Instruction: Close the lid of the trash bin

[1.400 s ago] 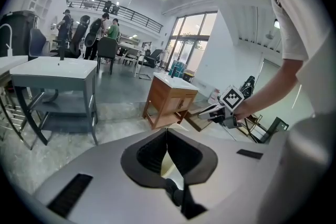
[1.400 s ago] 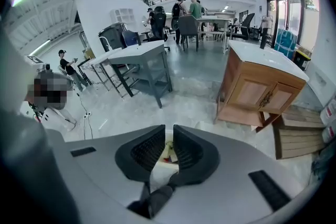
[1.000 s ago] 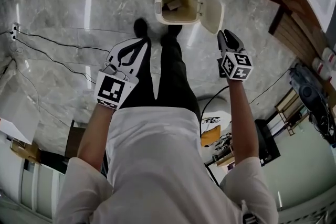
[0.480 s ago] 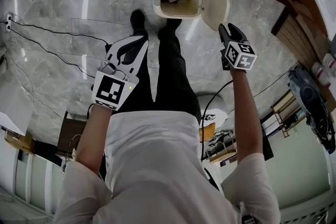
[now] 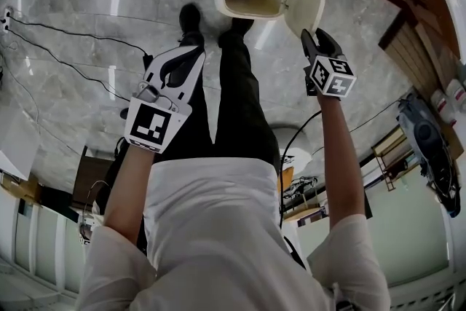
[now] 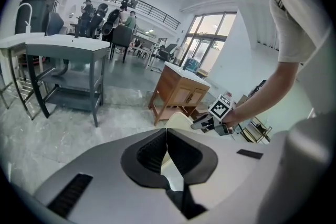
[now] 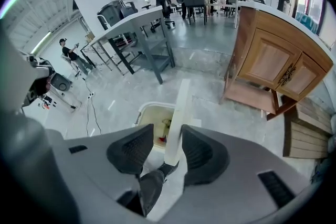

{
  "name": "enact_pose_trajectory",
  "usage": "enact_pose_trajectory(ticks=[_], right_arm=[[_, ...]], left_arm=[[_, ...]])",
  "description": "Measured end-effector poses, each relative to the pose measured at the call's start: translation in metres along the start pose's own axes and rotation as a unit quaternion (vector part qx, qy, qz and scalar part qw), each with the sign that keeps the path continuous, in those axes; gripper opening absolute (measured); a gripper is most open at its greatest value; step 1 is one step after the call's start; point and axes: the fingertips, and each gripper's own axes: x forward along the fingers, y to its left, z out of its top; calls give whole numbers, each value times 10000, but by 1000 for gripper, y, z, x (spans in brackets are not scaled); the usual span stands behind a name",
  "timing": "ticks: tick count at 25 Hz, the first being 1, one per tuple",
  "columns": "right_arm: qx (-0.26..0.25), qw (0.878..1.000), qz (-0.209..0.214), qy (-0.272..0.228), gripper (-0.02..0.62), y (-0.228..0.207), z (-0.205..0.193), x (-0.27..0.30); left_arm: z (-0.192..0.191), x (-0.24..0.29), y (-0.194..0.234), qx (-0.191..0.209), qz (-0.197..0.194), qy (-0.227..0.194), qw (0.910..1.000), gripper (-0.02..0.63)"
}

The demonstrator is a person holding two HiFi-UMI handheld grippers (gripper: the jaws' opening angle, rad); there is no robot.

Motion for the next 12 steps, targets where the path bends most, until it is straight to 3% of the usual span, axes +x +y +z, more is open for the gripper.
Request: enact_pose_trajectory(ticks=[12], right_arm=[[-512, 9976, 457, 101, 183, 61, 7, 28]], left_arm=[[-21, -1, 24, -322, 211, -64, 9992, 18]])
